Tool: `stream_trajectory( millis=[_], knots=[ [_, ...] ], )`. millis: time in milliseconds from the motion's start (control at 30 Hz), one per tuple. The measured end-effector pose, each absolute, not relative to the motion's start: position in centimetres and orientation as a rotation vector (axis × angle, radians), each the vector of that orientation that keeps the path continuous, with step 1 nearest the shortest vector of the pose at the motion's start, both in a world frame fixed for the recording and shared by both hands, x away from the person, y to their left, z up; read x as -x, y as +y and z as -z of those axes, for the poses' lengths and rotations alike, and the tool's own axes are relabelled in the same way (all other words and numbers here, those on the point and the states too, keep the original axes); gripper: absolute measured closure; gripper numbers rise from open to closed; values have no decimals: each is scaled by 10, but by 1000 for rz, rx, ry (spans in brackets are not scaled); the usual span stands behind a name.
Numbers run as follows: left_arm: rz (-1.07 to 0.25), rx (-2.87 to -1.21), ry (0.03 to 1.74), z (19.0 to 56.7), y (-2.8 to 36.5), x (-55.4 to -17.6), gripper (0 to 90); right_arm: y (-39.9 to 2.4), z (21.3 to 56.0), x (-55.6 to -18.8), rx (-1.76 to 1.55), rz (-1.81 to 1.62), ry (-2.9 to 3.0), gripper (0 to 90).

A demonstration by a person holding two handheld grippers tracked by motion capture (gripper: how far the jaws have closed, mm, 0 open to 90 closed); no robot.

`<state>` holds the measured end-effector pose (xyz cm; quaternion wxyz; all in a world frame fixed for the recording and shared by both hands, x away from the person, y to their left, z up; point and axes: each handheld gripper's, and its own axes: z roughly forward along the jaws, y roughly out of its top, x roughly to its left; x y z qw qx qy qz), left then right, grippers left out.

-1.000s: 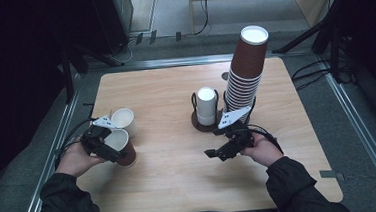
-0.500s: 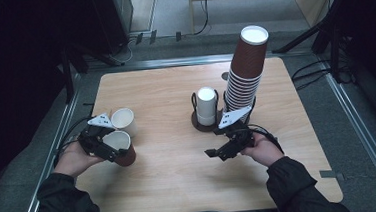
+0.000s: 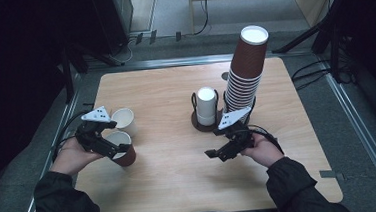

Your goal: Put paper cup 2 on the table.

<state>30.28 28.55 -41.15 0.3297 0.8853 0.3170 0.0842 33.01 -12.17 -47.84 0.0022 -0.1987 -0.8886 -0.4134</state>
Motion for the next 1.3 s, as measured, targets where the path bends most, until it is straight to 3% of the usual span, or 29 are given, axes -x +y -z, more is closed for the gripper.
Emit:
stream_trajectory(
  millis=[1300],
  knots=[
    [-103, -2390, 758, 436, 163, -313, 0, -128, 482, -321, 640, 1284, -2820, 152]
  ],
)
